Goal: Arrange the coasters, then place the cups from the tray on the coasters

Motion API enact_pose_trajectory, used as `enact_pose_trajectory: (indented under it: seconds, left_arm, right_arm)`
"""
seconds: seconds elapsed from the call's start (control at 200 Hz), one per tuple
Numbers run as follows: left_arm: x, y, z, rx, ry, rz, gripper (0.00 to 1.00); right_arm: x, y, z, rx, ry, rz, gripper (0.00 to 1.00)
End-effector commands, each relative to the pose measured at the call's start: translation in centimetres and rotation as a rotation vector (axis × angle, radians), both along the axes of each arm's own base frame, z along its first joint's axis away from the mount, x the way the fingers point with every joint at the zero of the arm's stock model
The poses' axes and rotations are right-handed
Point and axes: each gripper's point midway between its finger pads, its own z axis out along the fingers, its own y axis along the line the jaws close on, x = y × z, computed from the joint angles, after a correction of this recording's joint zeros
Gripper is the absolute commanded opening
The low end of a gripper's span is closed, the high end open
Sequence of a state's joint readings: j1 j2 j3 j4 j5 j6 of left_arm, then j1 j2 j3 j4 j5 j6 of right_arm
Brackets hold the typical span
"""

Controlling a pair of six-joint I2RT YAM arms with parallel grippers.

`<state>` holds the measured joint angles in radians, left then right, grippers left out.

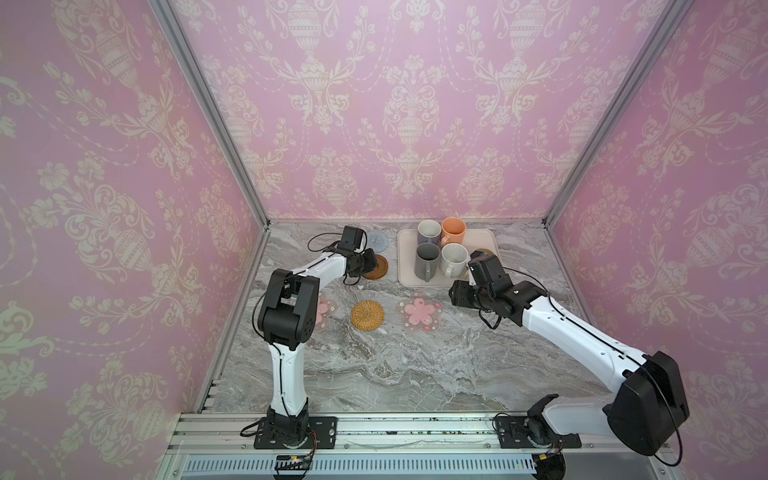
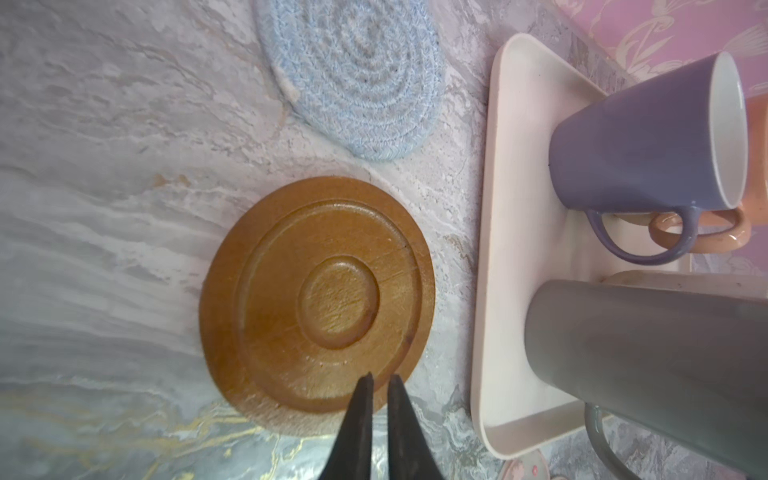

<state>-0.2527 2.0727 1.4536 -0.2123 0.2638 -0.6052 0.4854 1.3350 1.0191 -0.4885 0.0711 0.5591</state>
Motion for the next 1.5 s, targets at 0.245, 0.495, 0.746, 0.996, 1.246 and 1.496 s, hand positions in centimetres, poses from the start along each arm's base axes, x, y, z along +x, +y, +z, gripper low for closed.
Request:
enact_pose_trajectory:
  seconds: [0.245, 0.495, 0.746, 0.996, 1.246, 1.496]
  left_arm:
    - [1.4, -0.3, -2.6, 0.012, 0.036, 0.047, 0.11]
    - [-0.4, 1.1, -3.9, 0.088, 0.097, 0.060, 0.11]
    - [-2.4, 2.9, -4.1, 0.121, 0.128, 0.093, 0.11]
    - [-3.2, 2.5, -3.7, 0.076, 0.124, 0.090, 0.12]
    - [-2.1, 0.7, 1.6, -0.016, 0.015, 0.042, 0.21]
    - [-3.2, 0.9, 12.2, -0.026, -0.177, 0.018, 0.26]
  right_arm:
    - [0.1, -0.6, -0.5, -0.006, 0.021, 0.007, 0.61]
    - [0.0, -0.2, -0.8, 0.025, 0.036, 0.005, 0.61]
    - [-0.4, -0.3, -0.4, 0.040, 0.031, -0.005, 0.61]
    - [-0.8, -0.3, -0.1, 0.067, 0.022, -0.012, 0.61]
    - [-1.4, -1.1, 0.6, 0.046, 0.002, -0.020, 0.61]
    - [-1.4, -1.5, 2.0, 0.030, -0.027, -0.018, 0.61]
